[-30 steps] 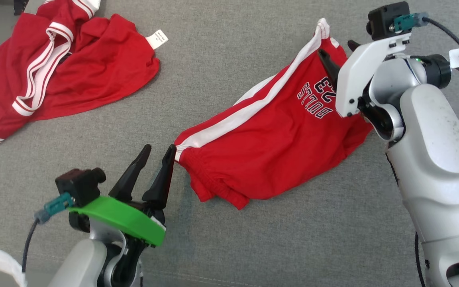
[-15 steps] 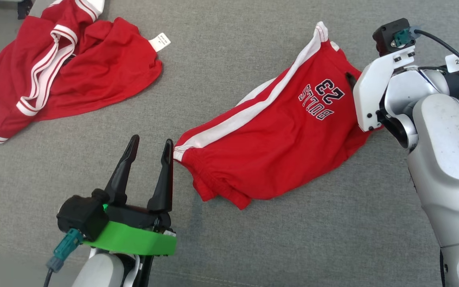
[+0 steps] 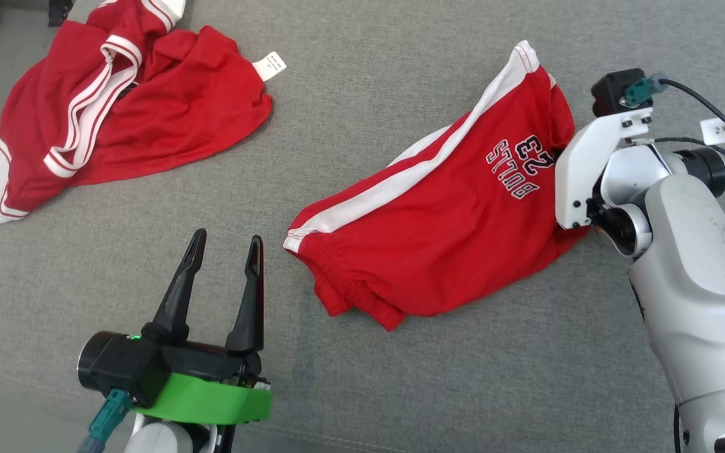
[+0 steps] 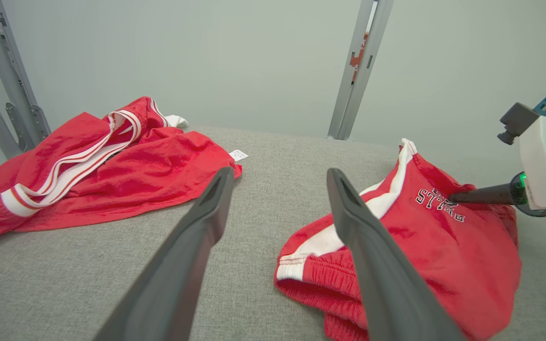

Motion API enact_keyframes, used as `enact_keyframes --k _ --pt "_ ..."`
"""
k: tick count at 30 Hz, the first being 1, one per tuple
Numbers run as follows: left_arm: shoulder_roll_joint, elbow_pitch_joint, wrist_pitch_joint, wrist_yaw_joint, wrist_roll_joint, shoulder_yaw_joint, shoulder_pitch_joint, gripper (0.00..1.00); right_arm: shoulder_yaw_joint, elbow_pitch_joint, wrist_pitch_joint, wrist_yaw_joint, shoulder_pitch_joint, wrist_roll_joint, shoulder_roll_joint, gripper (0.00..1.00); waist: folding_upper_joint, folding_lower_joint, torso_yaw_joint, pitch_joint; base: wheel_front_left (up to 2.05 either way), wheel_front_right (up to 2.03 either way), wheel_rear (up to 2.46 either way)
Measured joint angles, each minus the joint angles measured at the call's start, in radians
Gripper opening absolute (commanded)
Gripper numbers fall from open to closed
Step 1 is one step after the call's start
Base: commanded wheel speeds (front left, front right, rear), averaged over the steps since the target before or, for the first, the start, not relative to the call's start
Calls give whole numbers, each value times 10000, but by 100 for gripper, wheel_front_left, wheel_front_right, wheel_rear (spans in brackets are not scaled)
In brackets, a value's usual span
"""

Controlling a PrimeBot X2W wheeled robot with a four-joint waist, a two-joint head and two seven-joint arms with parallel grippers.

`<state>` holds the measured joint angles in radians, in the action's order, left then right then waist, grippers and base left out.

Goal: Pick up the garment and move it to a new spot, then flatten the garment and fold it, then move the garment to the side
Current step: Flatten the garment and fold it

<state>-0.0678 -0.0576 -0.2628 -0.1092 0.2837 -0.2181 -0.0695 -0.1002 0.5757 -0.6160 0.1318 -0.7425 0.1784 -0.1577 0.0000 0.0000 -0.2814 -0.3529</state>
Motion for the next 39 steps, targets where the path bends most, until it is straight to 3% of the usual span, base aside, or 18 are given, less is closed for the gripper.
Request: enact_keyframes --k 7,11,17,22,28,39 --pt "119 265 -12 -146 -416 290 663 100 715 -399 961 -2 1144 968 -12 0 0 0 579 481 0 0 0" --pt "134 290 -13 -173 -573 403 925 100 1801 -690 1400 -2 1761 1375 -247 0 0 0 1018 785 0 0 0" --pt "146 408 -13 -184 -773 504 1287 100 3676 -830 1927 -2 2523 1126 -765 0 1 0 1525 1236 0 0 0" --pt "153 481 -13 -186 -828 426 1417 100 4454 -1306 2092 -4 2890 692 -1103 0 1 0 1740 1510 0 0 0" --pt "155 596 -13 -188 -821 349 1430 100 3735 -2232 1965 -4 2858 621 -909 0 0 0 1802 1561 0 0 0" --pt "163 940 -13 -196 -468 75 1299 100 -364 -2510 980 -4 2636 1187 -25 0 0 0 1373 1523 0 0 0"
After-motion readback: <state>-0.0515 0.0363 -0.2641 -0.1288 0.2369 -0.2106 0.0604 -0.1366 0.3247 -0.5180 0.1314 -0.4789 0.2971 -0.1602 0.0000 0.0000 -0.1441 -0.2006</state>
